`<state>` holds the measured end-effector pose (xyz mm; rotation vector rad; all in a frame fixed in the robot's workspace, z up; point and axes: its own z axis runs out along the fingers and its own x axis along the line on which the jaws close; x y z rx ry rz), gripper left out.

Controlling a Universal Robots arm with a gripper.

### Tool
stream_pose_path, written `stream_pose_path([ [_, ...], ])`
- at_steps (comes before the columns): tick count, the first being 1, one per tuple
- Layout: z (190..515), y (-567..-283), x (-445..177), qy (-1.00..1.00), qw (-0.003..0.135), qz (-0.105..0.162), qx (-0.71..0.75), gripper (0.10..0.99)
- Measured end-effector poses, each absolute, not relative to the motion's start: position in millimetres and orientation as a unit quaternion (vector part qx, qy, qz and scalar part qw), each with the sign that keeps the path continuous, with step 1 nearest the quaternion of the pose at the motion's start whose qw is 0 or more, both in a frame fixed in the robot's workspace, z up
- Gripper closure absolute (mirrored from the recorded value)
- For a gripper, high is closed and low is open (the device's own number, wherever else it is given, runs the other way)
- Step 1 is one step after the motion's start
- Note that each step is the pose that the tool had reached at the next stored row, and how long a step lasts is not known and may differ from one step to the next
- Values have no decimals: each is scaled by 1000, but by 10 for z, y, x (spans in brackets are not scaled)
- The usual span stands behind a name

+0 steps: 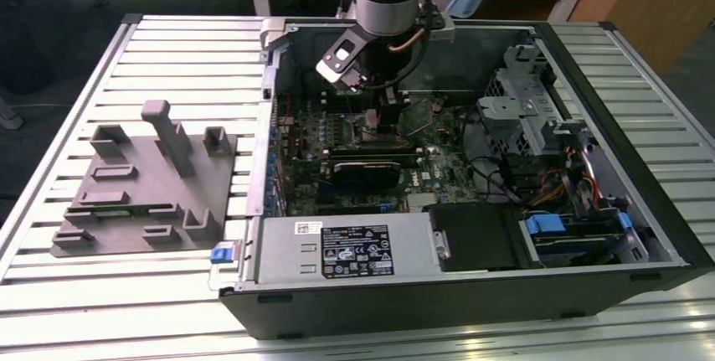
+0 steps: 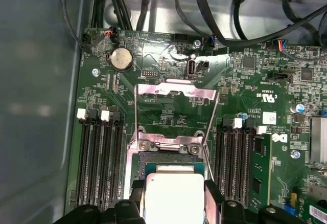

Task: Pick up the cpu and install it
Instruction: 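Place the cpu into insertion slot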

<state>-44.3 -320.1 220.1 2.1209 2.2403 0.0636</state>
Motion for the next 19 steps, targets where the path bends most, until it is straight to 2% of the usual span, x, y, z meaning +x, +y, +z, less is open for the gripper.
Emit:
stream_pose_path([
  [19, 2045, -3188, -454, 719, 28, 20, 694, 541],
])
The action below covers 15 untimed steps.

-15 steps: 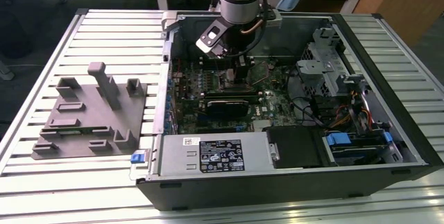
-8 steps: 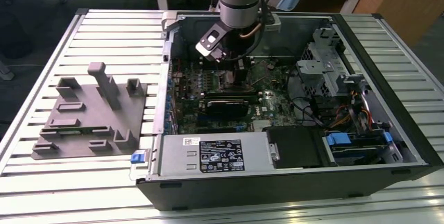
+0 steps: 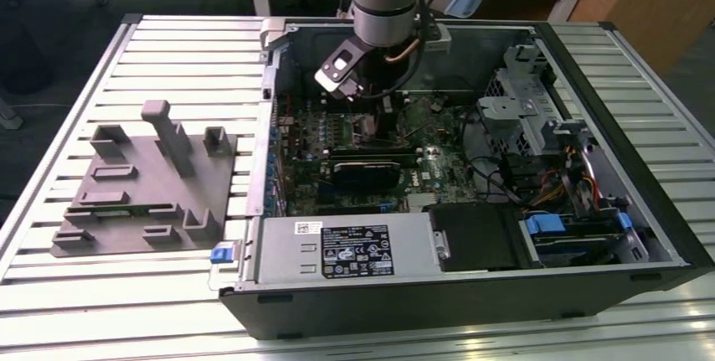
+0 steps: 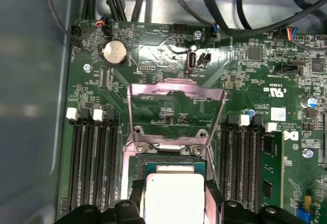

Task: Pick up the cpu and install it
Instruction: 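Place the cpu into insertion slot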

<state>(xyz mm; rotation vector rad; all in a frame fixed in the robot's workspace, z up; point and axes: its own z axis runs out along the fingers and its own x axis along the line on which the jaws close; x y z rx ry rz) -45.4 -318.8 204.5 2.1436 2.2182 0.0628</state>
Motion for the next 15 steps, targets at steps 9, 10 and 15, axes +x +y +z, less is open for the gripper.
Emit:
stream_pose_path([
  [9, 1991, -3160, -455, 713, 28, 20, 701, 541],
  [10, 1985, -3160, -456, 713, 28, 20, 701, 541],
  [15, 1954, -3160, -456, 713, 28, 20, 701, 541],
])
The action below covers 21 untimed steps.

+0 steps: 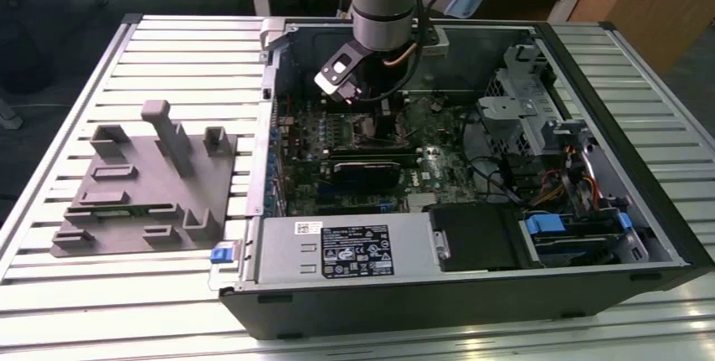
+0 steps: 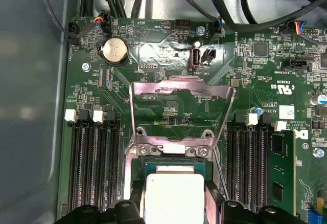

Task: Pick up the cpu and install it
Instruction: 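Place the cpu into insertion slot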

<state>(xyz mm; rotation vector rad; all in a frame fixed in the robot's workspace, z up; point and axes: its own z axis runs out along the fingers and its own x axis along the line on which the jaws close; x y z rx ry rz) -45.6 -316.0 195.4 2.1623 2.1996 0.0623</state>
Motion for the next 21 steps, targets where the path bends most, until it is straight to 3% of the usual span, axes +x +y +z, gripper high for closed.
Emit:
stream_pose_path([
  [21, 1905, -3156, -456, 713, 29, 20, 701, 533],
])
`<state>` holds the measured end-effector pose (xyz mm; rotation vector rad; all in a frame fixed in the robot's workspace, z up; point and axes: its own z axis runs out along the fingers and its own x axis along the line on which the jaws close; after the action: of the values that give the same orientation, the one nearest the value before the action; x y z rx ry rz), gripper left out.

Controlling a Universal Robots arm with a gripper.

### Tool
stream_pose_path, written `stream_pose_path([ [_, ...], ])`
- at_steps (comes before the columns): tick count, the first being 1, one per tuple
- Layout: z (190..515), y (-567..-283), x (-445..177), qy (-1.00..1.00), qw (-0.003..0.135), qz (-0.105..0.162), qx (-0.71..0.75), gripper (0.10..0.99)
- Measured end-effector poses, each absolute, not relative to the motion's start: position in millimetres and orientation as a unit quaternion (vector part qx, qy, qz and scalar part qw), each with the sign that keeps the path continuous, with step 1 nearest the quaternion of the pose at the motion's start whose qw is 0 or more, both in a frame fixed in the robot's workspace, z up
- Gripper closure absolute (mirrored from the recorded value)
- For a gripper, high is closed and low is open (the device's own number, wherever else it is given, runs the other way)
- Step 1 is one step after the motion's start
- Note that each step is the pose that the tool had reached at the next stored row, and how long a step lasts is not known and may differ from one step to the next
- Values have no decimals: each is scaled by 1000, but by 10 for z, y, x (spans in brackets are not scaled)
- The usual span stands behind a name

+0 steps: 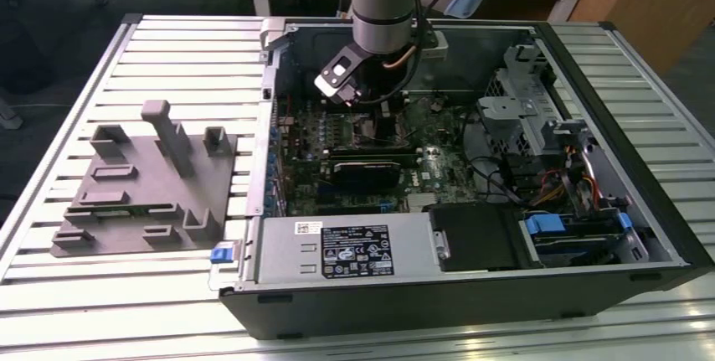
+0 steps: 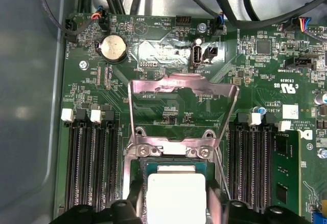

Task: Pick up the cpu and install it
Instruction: 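Place the cpu into insertion slot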

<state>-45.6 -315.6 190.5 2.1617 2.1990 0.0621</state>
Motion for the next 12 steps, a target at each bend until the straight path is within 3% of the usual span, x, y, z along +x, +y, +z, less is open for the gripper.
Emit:
stream_pose_path([
  [1, 1905, -3156, -457, 713, 29, 20, 701, 471],
  [12, 1908, -3114, -457, 709, 29, 20, 704, 471],
])
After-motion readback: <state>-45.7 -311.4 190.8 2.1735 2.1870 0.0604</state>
